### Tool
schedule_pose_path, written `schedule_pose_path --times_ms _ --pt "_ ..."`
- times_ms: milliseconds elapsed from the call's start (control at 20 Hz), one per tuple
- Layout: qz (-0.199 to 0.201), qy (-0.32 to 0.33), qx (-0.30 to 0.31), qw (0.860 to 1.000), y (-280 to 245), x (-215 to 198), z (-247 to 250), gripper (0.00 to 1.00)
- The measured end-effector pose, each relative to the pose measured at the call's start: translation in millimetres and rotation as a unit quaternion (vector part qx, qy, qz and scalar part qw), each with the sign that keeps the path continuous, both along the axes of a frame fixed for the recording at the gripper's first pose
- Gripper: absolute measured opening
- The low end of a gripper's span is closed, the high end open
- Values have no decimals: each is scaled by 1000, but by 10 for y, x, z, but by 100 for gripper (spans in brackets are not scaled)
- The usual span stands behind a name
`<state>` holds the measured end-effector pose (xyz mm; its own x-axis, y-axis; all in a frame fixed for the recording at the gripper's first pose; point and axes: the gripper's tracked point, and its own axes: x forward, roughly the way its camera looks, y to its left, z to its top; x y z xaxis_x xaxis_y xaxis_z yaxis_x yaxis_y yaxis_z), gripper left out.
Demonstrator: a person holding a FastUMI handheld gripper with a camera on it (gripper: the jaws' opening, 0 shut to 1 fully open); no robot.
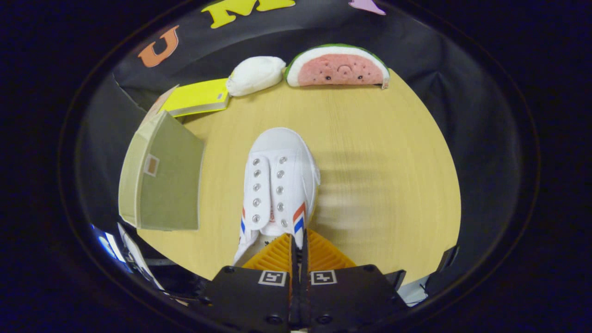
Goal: Open the storage box then place both shoes into the box .Put the left shoe in first, then the right shoe, with the right side of both shoes facing outward in a uniform manner.
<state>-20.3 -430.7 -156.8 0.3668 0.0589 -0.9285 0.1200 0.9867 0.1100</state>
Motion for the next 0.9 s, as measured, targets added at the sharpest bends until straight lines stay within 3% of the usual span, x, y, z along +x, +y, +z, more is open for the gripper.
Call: schedule_pose_path --times_ms 250,600,900 --pt "0 -57 -9 998 337 76 344 5" --pt "38 -93 -19 995 1092 214 722 5" --pt "38 -95 -14 995 1897 574 643 5"
